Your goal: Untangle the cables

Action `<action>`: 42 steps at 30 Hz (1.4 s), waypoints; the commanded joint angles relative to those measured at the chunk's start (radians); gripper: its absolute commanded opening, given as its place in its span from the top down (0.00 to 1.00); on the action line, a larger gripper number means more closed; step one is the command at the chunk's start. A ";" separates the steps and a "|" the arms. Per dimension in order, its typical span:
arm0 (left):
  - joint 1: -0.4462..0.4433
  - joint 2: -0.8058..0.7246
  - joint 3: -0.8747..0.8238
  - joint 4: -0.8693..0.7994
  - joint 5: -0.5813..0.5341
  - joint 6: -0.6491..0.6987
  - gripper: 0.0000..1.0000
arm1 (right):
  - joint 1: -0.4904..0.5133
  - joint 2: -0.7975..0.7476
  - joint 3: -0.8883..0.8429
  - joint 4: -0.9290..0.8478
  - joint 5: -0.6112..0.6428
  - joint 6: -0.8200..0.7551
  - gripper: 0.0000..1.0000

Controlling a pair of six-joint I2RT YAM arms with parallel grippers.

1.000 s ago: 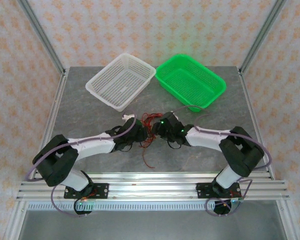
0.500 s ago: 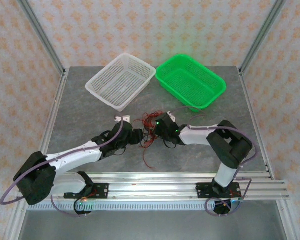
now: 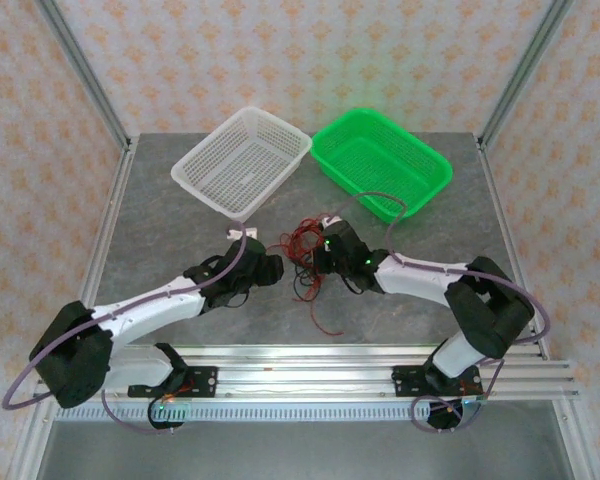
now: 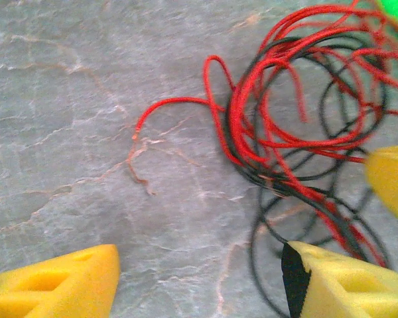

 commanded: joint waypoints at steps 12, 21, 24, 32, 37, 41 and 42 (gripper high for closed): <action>0.012 0.311 0.148 0.194 0.015 -0.015 0.36 | -0.024 -0.021 0.029 -0.145 -0.176 -0.270 1.00; 0.012 0.468 0.193 0.182 -0.005 -0.008 0.40 | -0.025 -0.025 0.024 -0.159 -0.073 -0.203 1.00; 0.009 0.494 0.169 0.153 -0.022 -0.006 0.41 | -0.025 -0.018 0.040 -0.192 0.007 -0.189 1.00; 0.007 0.418 0.044 0.096 -0.090 -0.024 0.40 | -0.027 0.033 0.153 -0.377 0.396 -0.116 1.00; 0.007 0.343 0.001 0.063 -0.079 -0.037 0.40 | -0.030 0.033 0.189 -0.395 0.528 -0.050 0.98; -0.004 0.296 -0.024 0.069 -0.034 -0.053 0.40 | -0.036 0.016 0.199 -0.369 0.503 -0.018 0.90; -0.011 0.286 -0.028 0.072 -0.022 -0.059 0.40 | -0.038 0.011 0.203 -0.366 0.480 -0.008 0.87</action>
